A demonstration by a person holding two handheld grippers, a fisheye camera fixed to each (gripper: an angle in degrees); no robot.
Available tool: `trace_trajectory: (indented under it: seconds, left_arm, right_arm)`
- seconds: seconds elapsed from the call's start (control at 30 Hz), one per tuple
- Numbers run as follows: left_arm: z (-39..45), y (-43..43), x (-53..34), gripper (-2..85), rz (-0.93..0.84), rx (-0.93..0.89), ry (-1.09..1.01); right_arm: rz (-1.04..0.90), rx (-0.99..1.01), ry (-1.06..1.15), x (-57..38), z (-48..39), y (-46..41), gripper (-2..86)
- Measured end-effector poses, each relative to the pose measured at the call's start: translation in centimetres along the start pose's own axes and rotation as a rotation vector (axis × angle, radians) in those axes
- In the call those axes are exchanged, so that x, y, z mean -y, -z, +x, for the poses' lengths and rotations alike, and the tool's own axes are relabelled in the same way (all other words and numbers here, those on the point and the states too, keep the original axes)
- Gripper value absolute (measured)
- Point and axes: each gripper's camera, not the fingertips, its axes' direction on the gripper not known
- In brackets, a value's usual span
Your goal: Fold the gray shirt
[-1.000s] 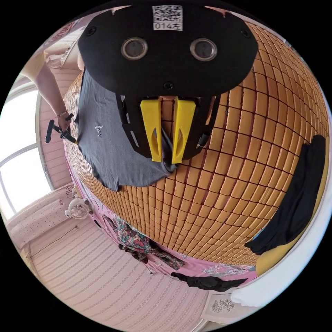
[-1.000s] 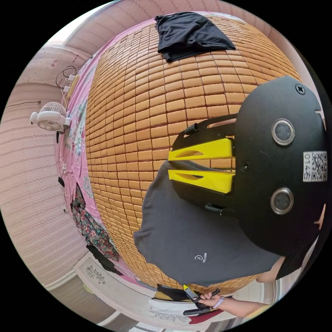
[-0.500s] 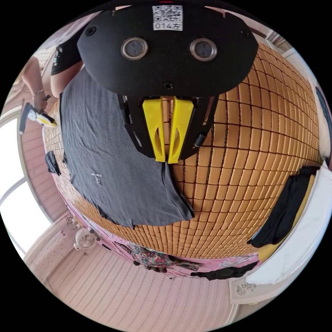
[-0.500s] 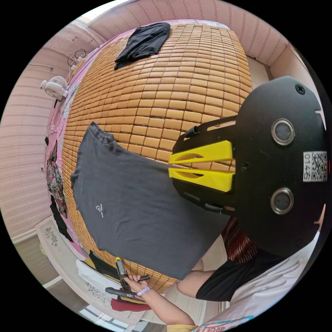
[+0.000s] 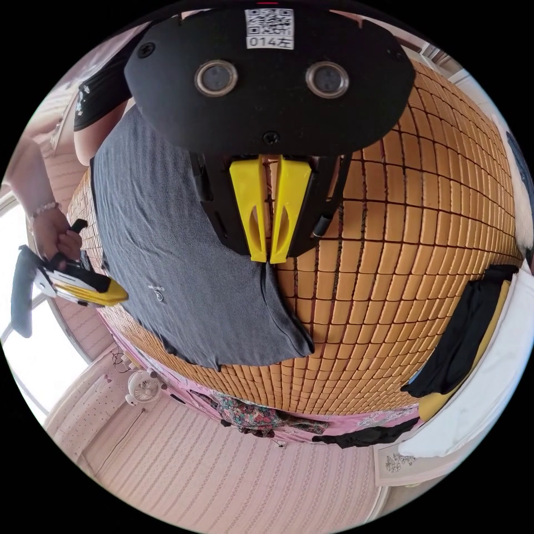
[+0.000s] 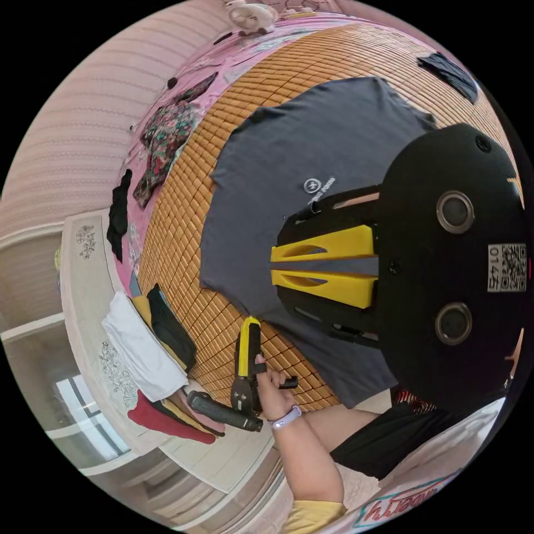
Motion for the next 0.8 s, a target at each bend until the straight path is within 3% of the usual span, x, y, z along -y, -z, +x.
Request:
trace_trajectory:
  seconds: [0.13, 0.27, 0.5, 0.67, 0.8]
  left_arm:
    - [-0.1, -0.9, -0.6, -0.7, 0.012, 0.001, 0.000]
    - [-1.0, -1.9, -1.1, -0.7, 0.012, -0.045, 0.020]
    - [-1.1, -3.6, -1.6, -0.6, 0.007, -0.053, 0.014]
    - [0.5, -3.5, -2.0, -0.4, 0.030, -0.016, -0.015]
    - [3.3, -1.6, -3.2, 0.1, 0.115, -0.257, -0.126]
  right_arm:
    - [-0.092, 0.042, 0.168, 7.3, -3.4, -6.3, 4.2]
    - [-0.162, -0.094, 0.270, 13.1, -6.5, -11.9, 6.7]
    - [-0.147, -0.157, 0.074, 14.5, -3.5, -14.5, 3.1]
    - [0.018, 0.067, -0.083, 12.4, 2.4, -9.4, 4.1]
    - [0.150, 0.117, -0.244, 6.5, 9.4, -4.0, 6.7]
